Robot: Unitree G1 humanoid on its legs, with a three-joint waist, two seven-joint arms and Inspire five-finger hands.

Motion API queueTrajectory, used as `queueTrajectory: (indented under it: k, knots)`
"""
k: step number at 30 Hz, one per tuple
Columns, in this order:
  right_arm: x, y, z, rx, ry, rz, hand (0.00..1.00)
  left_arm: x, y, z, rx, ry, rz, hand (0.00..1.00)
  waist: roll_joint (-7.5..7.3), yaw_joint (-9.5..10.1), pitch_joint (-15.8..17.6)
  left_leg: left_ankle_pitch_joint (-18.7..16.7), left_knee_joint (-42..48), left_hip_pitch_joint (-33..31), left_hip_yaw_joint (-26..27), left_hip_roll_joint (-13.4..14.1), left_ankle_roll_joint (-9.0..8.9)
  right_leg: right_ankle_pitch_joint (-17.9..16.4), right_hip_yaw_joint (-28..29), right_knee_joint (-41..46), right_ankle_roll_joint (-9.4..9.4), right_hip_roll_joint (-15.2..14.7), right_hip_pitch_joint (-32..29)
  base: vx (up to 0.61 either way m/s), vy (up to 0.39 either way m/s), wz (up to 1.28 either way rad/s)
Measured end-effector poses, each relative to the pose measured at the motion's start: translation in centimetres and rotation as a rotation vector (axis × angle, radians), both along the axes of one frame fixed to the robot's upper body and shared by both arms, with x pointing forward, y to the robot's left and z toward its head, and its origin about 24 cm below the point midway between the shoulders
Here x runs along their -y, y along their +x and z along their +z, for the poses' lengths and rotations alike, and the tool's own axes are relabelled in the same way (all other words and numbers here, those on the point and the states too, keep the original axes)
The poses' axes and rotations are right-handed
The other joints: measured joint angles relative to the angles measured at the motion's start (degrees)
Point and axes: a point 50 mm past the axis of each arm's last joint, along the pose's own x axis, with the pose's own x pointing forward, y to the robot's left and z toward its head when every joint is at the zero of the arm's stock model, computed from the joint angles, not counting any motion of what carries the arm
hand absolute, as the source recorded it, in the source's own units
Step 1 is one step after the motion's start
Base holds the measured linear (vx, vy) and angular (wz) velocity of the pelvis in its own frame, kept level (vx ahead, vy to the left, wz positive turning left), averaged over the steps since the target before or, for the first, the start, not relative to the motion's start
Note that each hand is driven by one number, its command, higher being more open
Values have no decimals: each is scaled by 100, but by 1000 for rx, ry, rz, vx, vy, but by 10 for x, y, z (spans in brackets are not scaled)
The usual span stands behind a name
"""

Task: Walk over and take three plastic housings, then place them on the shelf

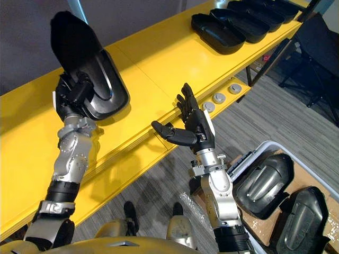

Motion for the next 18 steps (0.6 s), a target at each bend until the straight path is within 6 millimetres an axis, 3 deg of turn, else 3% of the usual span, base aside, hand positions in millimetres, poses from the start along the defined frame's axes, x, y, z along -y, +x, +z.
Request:
queueTrajectory:
  k: [6,11,12,18]
  knots:
    - [-1,1,1,6,-24,29,100,-8,15,-9,-113,-6,56,0,2,-54,260,-3,-5,1,68,14,-2,-1,126,16,-2,13,-56,-6,12,-6]
    - [-2,1,2,9,-24,31,100,-12,24,4,-96,28,63,0,-20,-73,368,-2,-6,-4,76,32,-3,-4,137,30,-7,31,-69,-1,2,-1]
    - [-2,2,3,12,-23,29,100,-11,25,7,-89,42,60,100,-18,-74,411,-2,-6,-5,74,31,-3,-4,137,33,-7,30,-69,0,0,0]
    - [-6,2,3,11,-18,32,100,-11,30,11,-122,121,46,100,-14,-77,458,-1,-10,-7,71,30,-2,-5,135,35,-7,29,-70,0,0,0]
